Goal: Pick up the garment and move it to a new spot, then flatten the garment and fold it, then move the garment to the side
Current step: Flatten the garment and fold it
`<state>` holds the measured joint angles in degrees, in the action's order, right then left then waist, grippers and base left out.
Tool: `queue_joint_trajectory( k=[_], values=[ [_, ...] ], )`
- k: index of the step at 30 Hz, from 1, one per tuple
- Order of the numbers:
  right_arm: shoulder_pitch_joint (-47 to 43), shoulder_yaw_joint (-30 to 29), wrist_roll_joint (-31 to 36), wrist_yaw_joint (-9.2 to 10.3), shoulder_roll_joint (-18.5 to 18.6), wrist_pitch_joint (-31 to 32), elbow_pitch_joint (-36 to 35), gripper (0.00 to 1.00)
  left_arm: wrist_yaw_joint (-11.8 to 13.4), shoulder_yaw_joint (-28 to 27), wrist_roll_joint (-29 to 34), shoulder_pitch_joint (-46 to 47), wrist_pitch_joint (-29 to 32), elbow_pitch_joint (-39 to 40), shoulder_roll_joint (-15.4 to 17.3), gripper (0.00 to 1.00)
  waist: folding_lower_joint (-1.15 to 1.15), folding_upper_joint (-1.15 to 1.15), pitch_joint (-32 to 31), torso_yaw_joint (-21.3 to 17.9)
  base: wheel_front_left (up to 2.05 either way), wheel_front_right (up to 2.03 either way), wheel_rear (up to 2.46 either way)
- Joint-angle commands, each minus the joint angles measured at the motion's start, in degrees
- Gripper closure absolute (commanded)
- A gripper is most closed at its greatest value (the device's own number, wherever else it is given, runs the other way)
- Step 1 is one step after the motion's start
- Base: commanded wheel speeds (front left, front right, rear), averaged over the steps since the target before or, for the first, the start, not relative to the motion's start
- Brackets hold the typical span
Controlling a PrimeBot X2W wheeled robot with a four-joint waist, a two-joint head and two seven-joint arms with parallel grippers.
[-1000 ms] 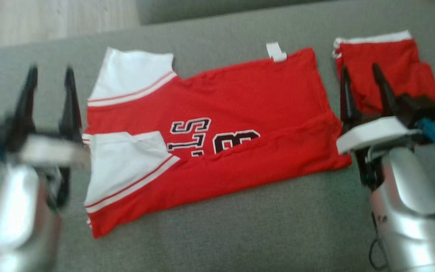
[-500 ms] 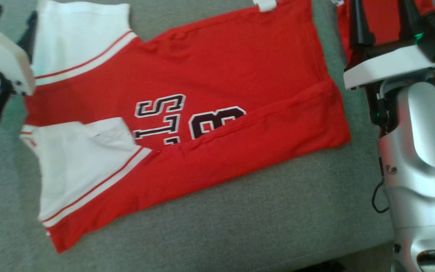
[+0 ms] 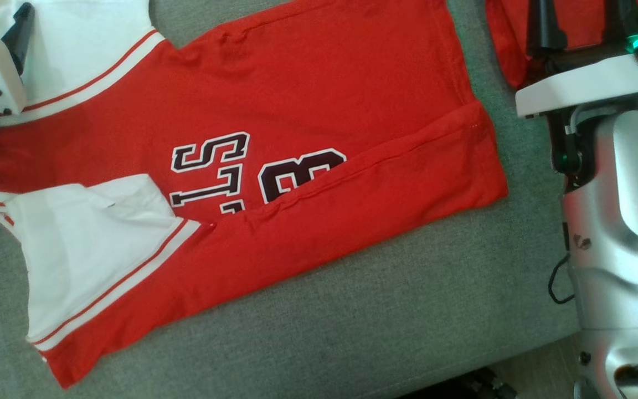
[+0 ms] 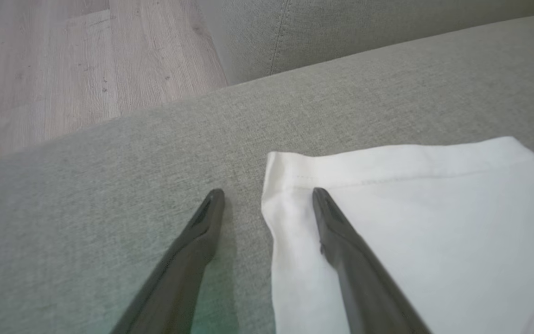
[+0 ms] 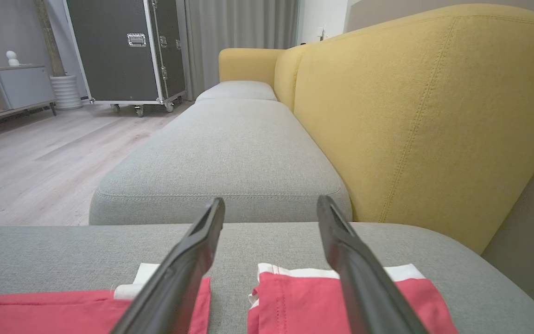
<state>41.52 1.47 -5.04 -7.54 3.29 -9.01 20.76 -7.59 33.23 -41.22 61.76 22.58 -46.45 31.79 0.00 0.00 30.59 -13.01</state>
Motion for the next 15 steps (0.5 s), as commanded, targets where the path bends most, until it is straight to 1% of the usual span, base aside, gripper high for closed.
queue_joint_trajectory(
  k=[1,9,14,15],
  values=[
    [0.76,0.60,-0.05,0.05,-0.41,-0.26,-2.26,0.00,0.10,-1.29,-0.48,1.60,0.17,0.48,3.08,0.00,0.00,0.00,0.06,-0.04,0.00,0.00,0.00],
    [0.97,0.15,-0.29,0.05,-0.41,-0.40,-2.96,0.00,0.10,0.83,-2.29,3.72,-0.54,-2.39,3.58,0.00,0.00,0.00,0.87,-0.79,0.00,0.00,0.00],
    [0.78,-0.25,-0.26,0.05,-0.41,-0.47,-3.50,0.00,0.10,2.38,-4.24,4.73,1.91,-3.90,2.77,0.00,0.00,0.00,1.24,-1.06,0.00,0.00,0.00],
    [0.74,-0.42,-0.15,0.05,-0.41,-0.43,-3.54,0.00,0.10,2.88,-4.73,4.75,2.72,-3.89,2.58,0.47,0.00,0.00,1.21,-0.98,0.00,0.00,0.00]
  ],
)
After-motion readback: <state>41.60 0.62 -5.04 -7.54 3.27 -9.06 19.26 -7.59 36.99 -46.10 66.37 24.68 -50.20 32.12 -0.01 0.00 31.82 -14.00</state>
